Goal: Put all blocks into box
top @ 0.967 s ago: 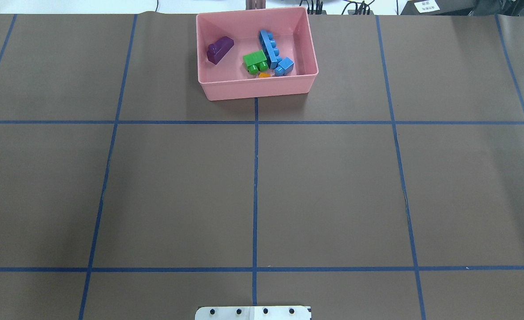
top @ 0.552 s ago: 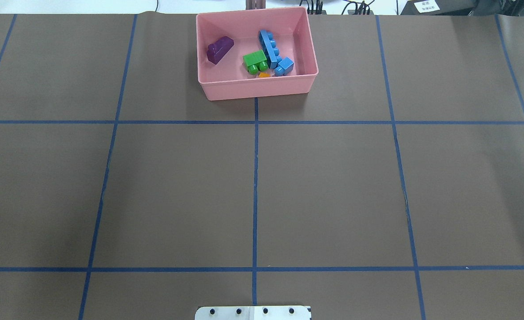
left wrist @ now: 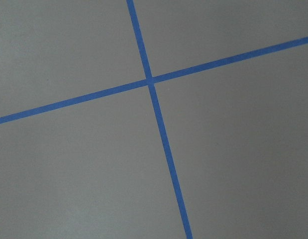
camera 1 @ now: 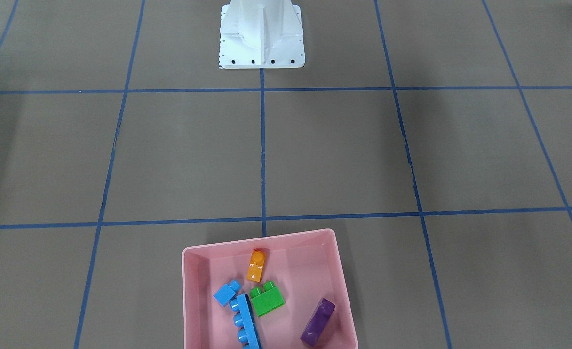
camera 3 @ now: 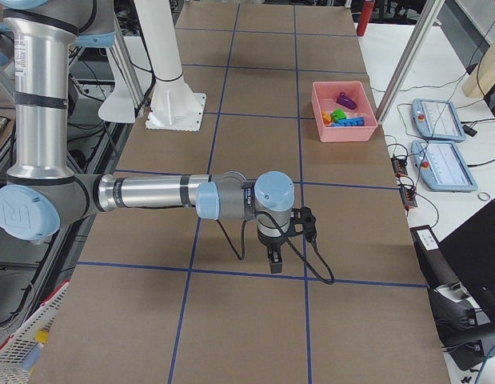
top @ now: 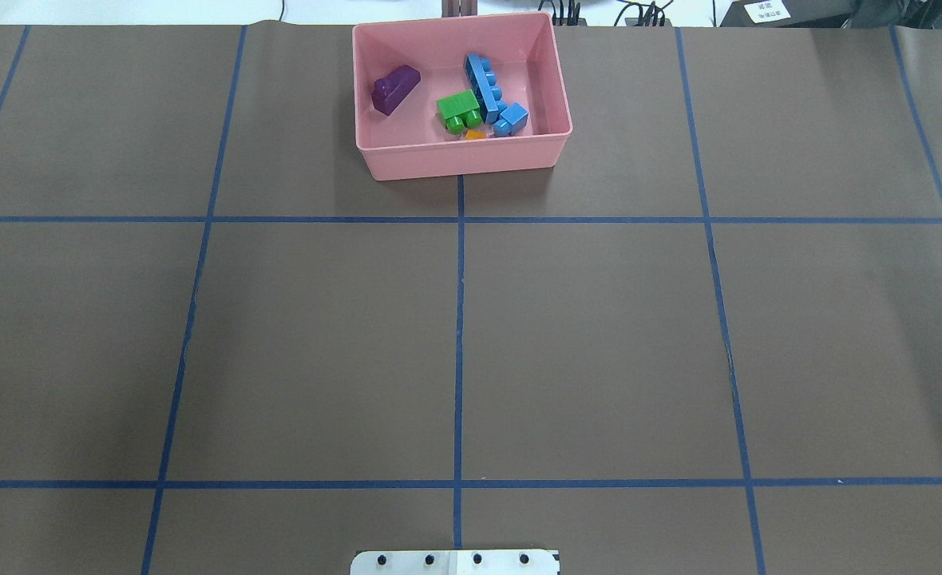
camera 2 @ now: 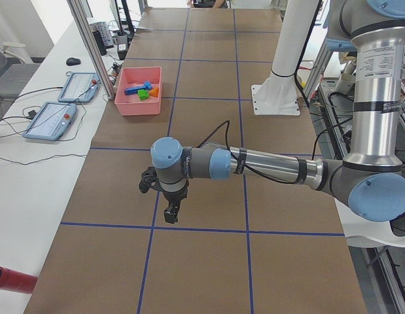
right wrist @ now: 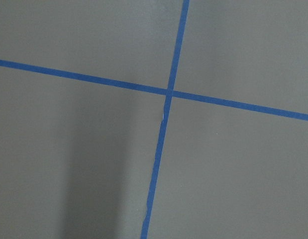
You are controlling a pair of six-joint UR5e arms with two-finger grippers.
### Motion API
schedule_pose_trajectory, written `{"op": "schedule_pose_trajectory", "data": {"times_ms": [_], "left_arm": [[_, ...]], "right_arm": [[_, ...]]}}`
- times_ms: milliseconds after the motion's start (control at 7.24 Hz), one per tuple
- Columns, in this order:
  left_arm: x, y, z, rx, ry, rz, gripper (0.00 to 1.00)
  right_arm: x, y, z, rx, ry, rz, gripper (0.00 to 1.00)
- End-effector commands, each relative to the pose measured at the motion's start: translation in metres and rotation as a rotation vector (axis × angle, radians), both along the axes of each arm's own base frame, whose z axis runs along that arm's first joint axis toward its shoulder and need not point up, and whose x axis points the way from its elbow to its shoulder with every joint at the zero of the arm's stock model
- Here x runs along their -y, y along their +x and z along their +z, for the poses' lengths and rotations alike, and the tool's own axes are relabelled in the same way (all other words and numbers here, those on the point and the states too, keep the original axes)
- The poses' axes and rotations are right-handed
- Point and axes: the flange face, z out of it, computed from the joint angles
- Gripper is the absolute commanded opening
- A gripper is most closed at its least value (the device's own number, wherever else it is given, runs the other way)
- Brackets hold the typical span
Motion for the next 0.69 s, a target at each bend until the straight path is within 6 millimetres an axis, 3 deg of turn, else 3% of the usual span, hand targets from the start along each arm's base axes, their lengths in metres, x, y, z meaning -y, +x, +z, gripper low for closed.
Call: {"op": "schedule_pose_trajectory", "data": {"times_ms": [0, 552], "left_arm": [[-0.0006, -0.0003, 0.0066, 0.0, -0.011, 0.002, 1.0], [-0.0006, -0.0003, 0.0067, 0.001, -0.012, 0.001, 1.0]], "right_arm": [[-0.0007, -0.0014, 0.0003, 0.02, 0.002, -0.001, 1.0], [-0.0007, -0.0025, -0.0008, 0.035, 0.001, -0.001, 1.0]]}}
